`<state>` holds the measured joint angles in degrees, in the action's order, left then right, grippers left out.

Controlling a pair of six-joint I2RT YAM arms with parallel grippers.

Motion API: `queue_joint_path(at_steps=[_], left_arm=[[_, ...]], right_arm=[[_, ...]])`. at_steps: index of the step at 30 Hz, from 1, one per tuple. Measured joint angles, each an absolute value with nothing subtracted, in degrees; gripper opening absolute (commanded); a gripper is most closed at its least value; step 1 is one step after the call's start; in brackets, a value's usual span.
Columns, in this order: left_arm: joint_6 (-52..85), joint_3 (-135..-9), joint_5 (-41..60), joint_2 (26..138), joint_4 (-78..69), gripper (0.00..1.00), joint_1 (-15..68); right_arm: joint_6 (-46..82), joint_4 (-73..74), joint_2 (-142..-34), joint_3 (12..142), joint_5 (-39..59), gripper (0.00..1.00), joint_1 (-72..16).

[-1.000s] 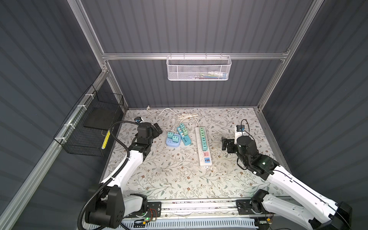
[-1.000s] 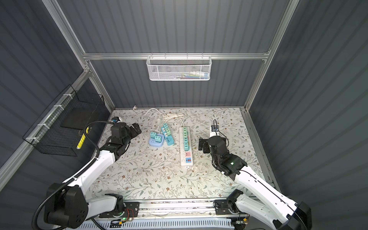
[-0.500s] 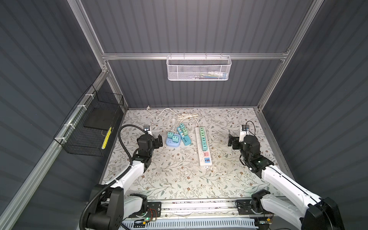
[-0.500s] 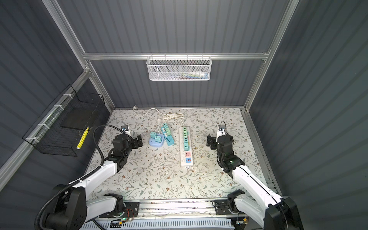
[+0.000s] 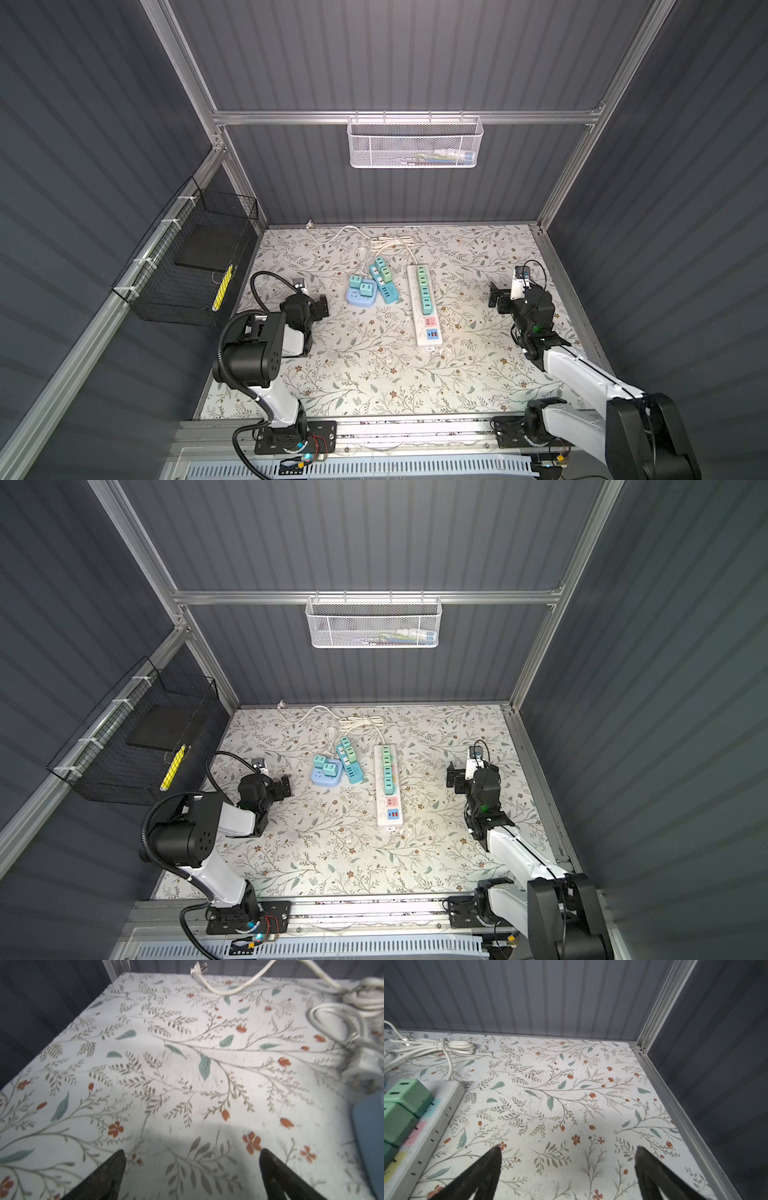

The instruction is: Insert the plug

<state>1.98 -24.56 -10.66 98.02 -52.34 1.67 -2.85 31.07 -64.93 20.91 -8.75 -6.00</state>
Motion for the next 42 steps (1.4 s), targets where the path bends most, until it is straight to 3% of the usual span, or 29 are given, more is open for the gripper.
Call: queue_joint_path(at_steps=[12,17,22,28,42], left_arm=[[2.0,-25.1,-9.8,98.0,-53.2,1.0,1.7],[1.9,-25.1,-9.8,98.0,-53.2,1.0,1.7],[1.9,-25.1,-9.8,98.0,-53.2,1.0,1.7],[1.9,-25.1,-9.8,98.0,-53.2,1.0,1.7],[1.7,-25.2,-8.5,98.0,-53.0,1.0,1.7]], right_arm=[[-4.0,38.7,-71.1,19.0,-6.4,0.99,-3.3],[-3.8,45.4,-73.9,17.8,-5.9,0.99,-3.0],[-2.3,59.5,-83.2,14.1,-8.1,0.99,-2.3],[0.5,59.8,-84.6,15.2,-13.7,0.99,-1.7],[2.5,59.9,-84.5,16.5,-13.9,0.99,-0.4]])
